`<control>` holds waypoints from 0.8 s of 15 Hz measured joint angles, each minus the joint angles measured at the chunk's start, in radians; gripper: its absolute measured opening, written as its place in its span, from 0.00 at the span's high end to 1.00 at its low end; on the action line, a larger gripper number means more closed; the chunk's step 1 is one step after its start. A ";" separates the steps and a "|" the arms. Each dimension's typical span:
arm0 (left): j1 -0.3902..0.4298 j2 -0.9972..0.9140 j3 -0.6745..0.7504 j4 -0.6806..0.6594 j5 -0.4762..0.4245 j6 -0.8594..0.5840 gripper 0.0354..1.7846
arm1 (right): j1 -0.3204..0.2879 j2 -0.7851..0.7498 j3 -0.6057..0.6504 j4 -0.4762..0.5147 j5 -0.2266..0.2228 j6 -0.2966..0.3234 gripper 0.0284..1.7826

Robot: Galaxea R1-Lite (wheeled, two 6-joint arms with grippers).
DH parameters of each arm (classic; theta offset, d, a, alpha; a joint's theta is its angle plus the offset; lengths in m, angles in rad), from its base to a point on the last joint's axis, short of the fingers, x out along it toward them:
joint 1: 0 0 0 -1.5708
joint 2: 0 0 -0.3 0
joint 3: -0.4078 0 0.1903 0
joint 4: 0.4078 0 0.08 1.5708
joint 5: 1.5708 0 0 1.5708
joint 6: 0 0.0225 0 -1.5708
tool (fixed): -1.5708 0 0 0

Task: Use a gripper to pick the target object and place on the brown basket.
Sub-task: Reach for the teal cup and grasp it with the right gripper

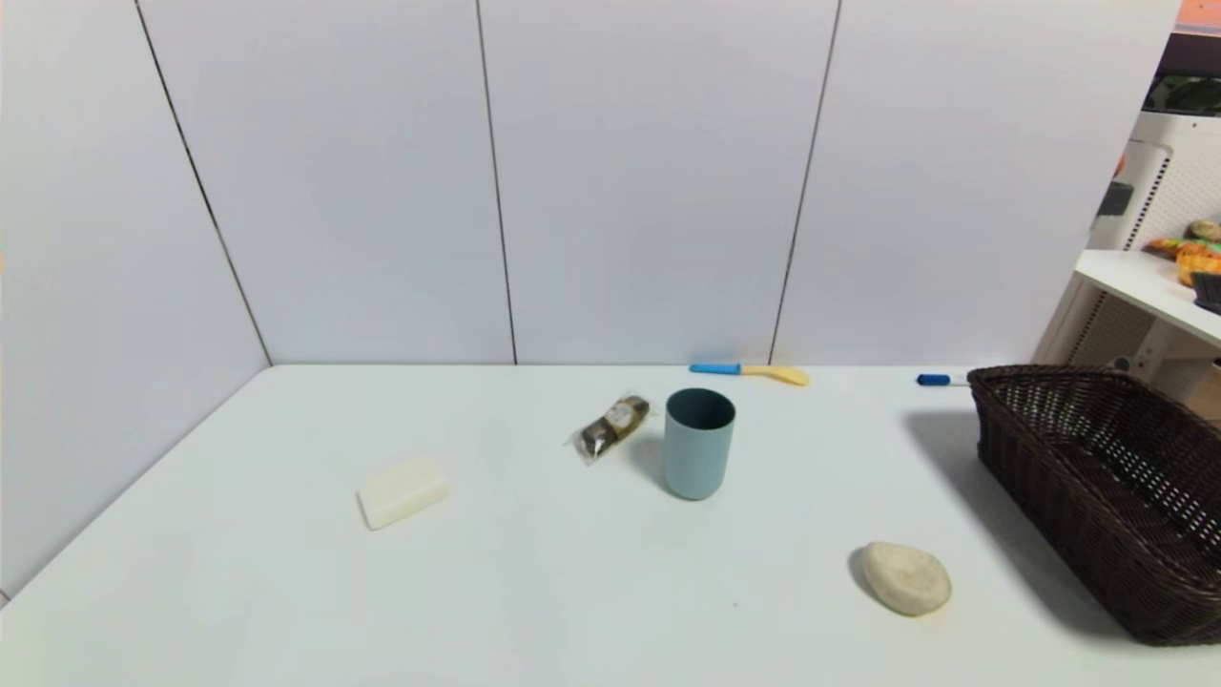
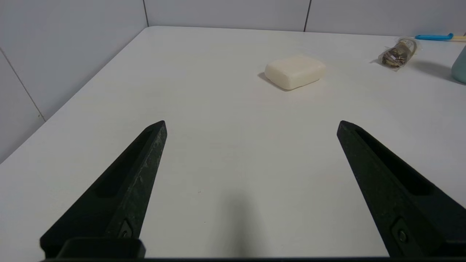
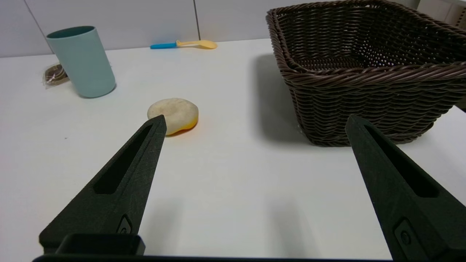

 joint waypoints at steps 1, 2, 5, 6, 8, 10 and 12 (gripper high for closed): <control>0.000 0.000 0.000 0.000 0.000 0.000 0.06 | 0.000 0.011 -0.006 -0.002 0.000 0.000 0.05; 0.000 0.000 0.000 0.000 0.000 0.000 0.06 | 0.000 0.039 -0.027 -0.006 0.001 -0.001 0.05; -0.001 0.000 0.000 0.000 0.000 0.000 0.06 | 0.011 0.200 -0.155 -0.009 0.005 -0.006 0.05; -0.001 0.000 0.000 0.000 0.000 0.001 0.06 | 0.027 0.280 -0.223 -0.008 0.007 -0.008 0.05; -0.001 0.000 0.000 0.000 0.000 0.000 0.06 | 0.089 0.453 -0.374 -0.005 0.010 -0.019 0.05; 0.000 0.000 0.000 0.000 0.000 0.000 0.06 | 0.162 0.635 -0.539 0.002 0.010 -0.036 0.05; 0.000 0.000 0.000 0.000 0.000 0.000 0.06 | 0.236 0.829 -0.735 0.034 0.011 -0.058 0.05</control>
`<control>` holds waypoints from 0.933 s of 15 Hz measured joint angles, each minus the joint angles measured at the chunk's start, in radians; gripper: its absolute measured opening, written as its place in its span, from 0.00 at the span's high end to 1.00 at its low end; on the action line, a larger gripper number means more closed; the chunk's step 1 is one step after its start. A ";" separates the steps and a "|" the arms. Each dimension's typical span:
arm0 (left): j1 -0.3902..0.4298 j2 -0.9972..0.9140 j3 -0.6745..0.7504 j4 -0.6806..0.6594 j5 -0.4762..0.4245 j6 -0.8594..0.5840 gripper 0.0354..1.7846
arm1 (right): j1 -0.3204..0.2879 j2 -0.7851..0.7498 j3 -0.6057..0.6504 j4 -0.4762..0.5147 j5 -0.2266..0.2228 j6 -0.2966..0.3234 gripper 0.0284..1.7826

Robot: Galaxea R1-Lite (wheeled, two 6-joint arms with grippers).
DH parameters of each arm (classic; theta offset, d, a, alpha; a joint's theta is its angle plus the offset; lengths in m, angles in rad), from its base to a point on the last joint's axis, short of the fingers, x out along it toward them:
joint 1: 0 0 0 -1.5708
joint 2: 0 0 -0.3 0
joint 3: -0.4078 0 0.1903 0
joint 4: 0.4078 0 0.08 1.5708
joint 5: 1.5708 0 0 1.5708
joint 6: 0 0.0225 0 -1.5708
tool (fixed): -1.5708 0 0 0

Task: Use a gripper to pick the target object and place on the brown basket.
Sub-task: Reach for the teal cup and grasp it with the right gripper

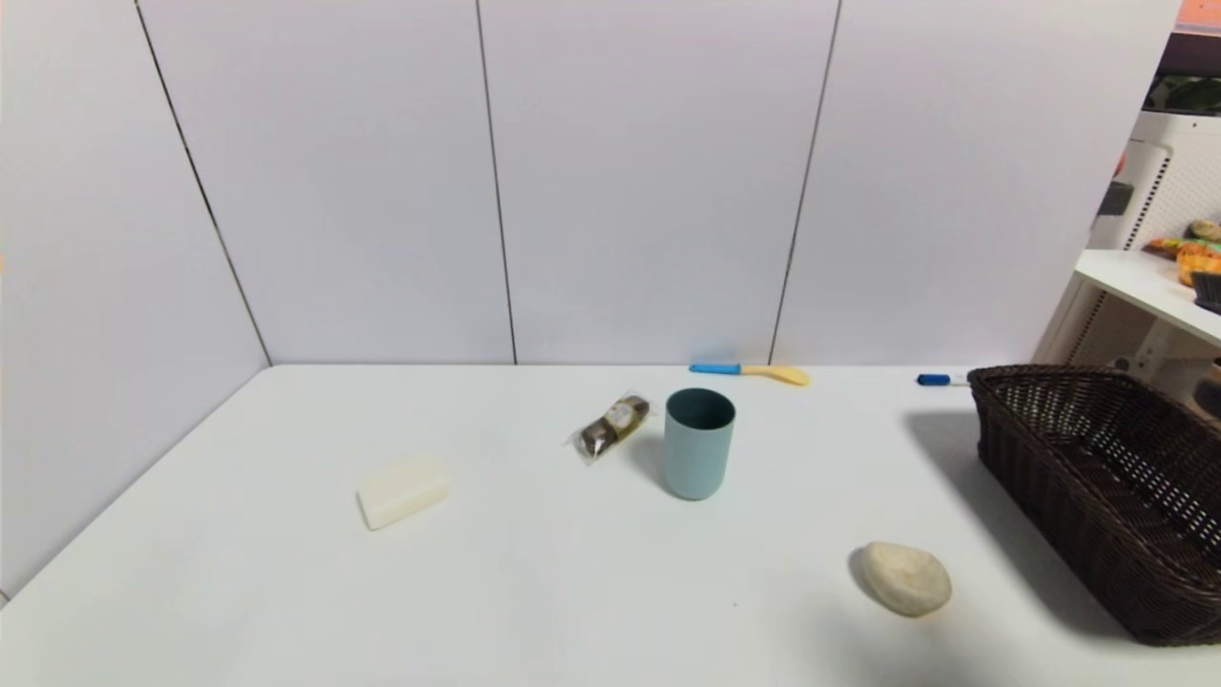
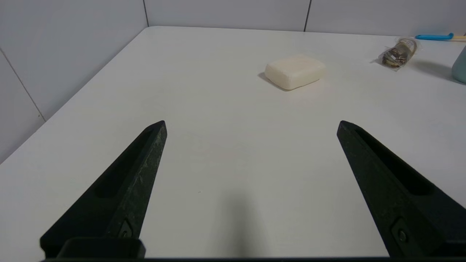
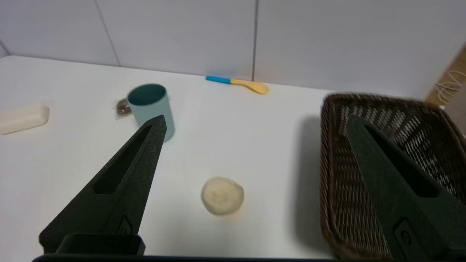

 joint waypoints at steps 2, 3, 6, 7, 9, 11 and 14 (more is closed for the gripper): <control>0.000 0.000 0.000 0.000 0.000 0.000 0.06 | 0.073 0.182 -0.195 0.065 0.001 -0.013 0.05; 0.000 0.000 0.000 0.000 0.000 0.000 0.06 | 0.109 0.274 -0.287 0.110 0.001 -0.018 0.05; 0.000 0.000 0.000 0.000 0.000 0.000 0.06 | 0.205 0.507 -0.477 0.238 0.000 -0.029 0.05; 0.000 0.000 0.000 0.000 0.000 0.000 0.06 | 0.230 0.572 -0.516 0.265 -0.001 -0.034 0.05; 0.000 0.000 0.000 0.000 0.000 0.000 0.06 | 0.264 0.690 -0.576 0.287 0.000 -0.049 0.05; 0.000 0.000 0.000 0.000 0.000 0.000 0.06 | 0.278 0.786 -0.614 0.300 0.000 -0.075 0.05; 0.000 0.000 0.000 0.000 0.000 0.000 0.06 | 0.284 0.891 -0.689 0.417 0.007 -0.086 0.05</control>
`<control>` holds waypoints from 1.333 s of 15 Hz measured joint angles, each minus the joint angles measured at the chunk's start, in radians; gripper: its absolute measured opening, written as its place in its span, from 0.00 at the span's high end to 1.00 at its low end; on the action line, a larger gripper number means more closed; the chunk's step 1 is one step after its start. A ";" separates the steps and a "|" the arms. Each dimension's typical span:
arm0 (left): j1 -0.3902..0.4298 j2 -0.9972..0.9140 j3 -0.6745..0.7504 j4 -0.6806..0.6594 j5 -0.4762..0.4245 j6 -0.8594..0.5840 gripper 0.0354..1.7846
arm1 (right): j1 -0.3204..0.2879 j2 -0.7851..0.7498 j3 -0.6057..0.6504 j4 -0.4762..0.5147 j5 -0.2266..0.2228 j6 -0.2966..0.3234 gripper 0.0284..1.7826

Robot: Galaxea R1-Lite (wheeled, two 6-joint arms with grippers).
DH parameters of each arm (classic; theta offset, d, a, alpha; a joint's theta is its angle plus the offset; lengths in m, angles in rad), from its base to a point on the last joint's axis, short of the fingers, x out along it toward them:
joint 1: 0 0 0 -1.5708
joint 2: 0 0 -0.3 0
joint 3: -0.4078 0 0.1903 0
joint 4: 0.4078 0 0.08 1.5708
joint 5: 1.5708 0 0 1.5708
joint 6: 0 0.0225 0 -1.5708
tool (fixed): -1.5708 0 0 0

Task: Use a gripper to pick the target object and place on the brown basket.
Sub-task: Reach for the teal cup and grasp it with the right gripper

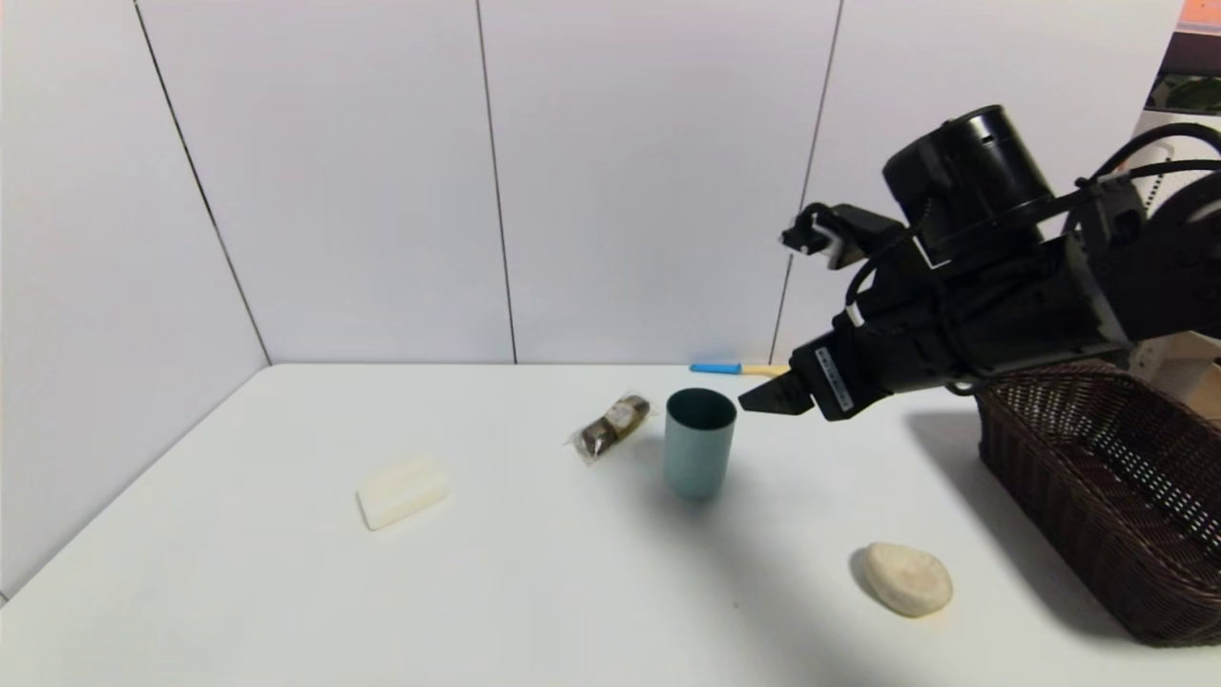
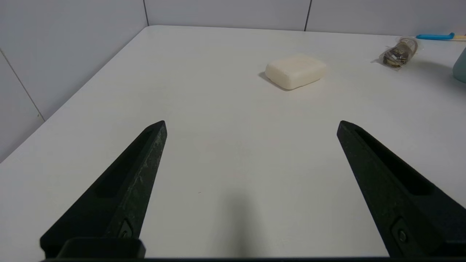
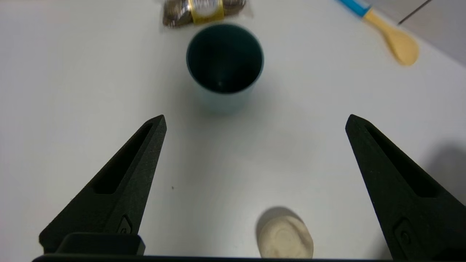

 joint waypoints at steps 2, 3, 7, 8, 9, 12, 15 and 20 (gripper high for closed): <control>0.000 0.000 0.000 0.000 0.000 0.000 0.06 | 0.000 0.069 -0.085 0.104 0.000 -0.001 0.05; -0.001 0.000 0.000 0.000 0.000 0.000 0.06 | 0.000 0.104 -0.130 0.141 0.001 0.000 0.05; 0.000 0.000 0.000 0.000 0.000 0.000 0.06 | -0.006 0.234 -0.300 0.168 -0.005 0.006 0.05; 0.000 0.000 0.000 0.000 0.000 0.000 0.06 | -0.006 0.260 -0.330 0.169 -0.010 0.006 0.05; 0.000 0.000 0.000 0.000 0.000 0.000 0.06 | -0.007 0.283 -0.352 0.170 -0.013 0.006 0.05; 0.000 0.000 0.000 0.000 0.000 0.000 0.06 | -0.013 0.335 -0.386 0.171 -0.019 0.007 0.05; -0.001 0.000 0.000 0.000 0.000 0.000 0.06 | -0.027 0.367 -0.391 0.172 -0.020 0.005 0.05; 0.000 0.000 0.000 0.000 0.000 0.000 0.06 | -0.047 0.396 -0.396 0.172 -0.024 0.001 0.05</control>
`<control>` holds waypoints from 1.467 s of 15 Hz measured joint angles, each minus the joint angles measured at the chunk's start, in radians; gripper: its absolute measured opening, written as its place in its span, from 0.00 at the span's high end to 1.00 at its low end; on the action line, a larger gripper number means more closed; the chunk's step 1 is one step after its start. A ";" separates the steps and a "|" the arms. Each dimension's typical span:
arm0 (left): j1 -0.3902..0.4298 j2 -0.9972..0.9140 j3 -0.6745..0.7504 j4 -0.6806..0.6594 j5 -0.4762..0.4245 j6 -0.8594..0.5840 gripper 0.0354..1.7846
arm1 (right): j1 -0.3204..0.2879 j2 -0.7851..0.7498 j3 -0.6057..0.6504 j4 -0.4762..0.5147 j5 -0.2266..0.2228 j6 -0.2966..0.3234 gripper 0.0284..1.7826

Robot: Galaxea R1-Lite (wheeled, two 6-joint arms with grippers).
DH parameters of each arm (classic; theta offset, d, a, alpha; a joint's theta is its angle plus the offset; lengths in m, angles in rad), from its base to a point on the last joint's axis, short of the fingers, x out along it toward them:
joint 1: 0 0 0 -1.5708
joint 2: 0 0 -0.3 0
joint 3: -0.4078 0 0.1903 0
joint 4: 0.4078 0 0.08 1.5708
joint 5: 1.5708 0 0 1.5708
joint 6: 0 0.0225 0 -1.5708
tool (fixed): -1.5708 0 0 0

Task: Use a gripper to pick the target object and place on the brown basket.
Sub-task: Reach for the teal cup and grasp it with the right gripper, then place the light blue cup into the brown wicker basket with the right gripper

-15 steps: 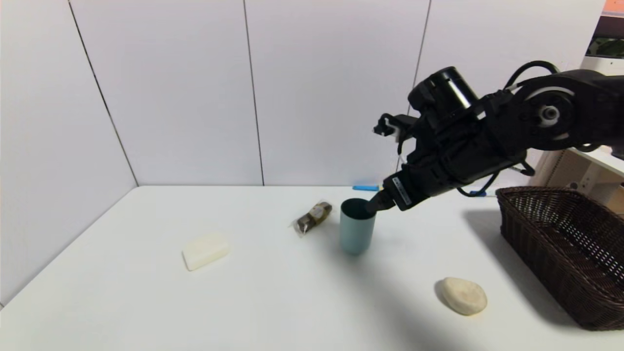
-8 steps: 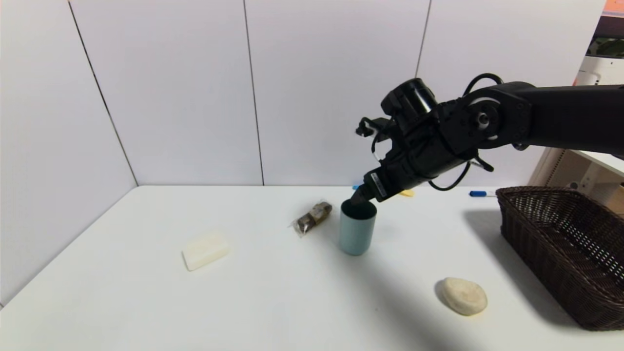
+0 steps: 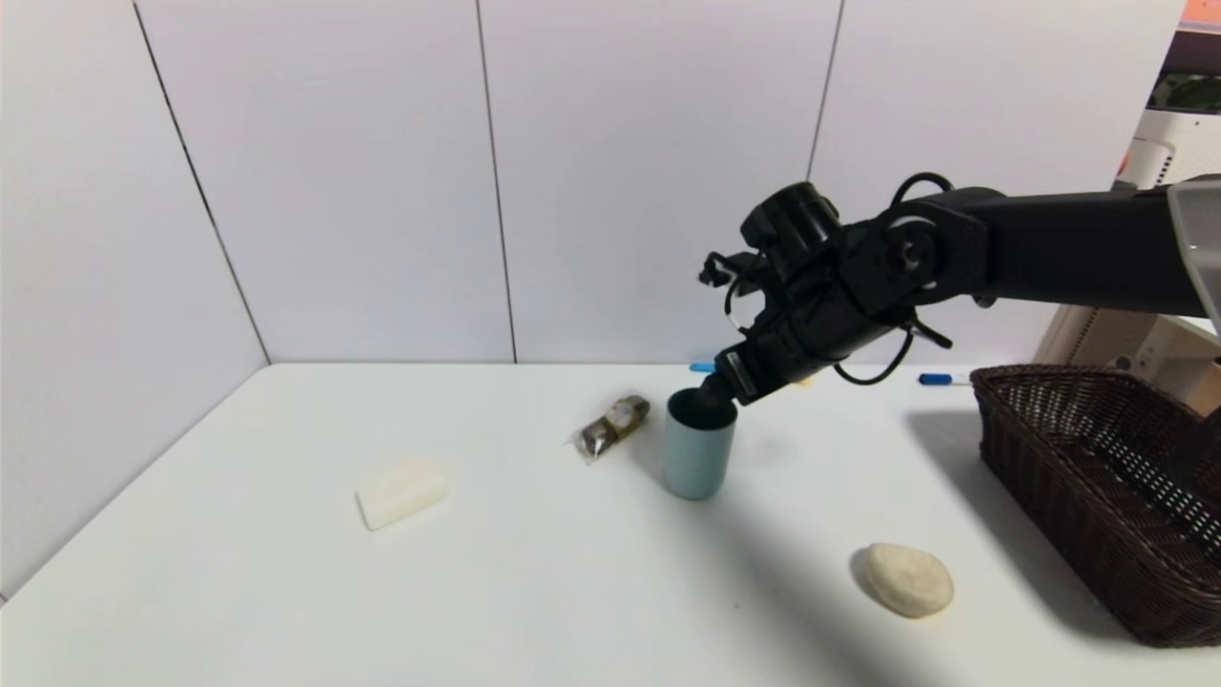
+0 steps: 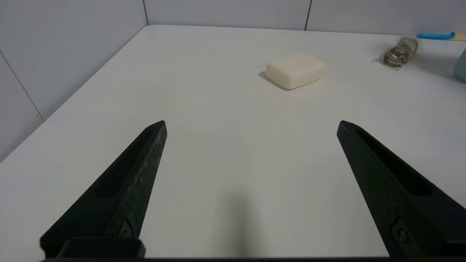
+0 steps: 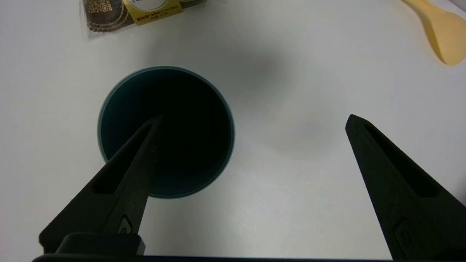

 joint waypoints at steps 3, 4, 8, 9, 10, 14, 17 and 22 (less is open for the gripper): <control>0.000 0.000 0.000 0.000 0.000 0.000 0.06 | -0.001 0.016 0.000 0.001 -0.004 0.000 0.05; 0.000 0.000 0.000 0.000 0.000 0.000 0.06 | -0.001 0.023 0.000 0.000 -0.003 0.000 0.05; 0.000 0.000 0.000 0.000 0.000 0.000 0.06 | 0.000 0.052 0.003 0.001 -0.004 0.003 0.42; 0.000 0.000 0.000 0.000 0.000 0.000 0.06 | 0.000 0.057 0.003 0.001 -0.004 0.004 0.49; 0.000 0.000 0.000 0.000 0.000 0.000 0.06 | 0.000 0.060 0.003 0.001 -0.005 0.005 0.54; 0.000 0.000 0.000 0.000 0.000 0.000 0.06 | 0.000 0.051 0.003 0.001 -0.005 0.004 0.99; 0.000 0.000 0.000 0.000 0.000 0.000 0.06 | -0.001 0.032 0.001 0.000 -0.006 0.004 0.99; 0.000 0.000 0.000 0.000 0.000 0.000 0.06 | -0.029 -0.037 -0.003 -0.002 -0.011 -0.003 0.99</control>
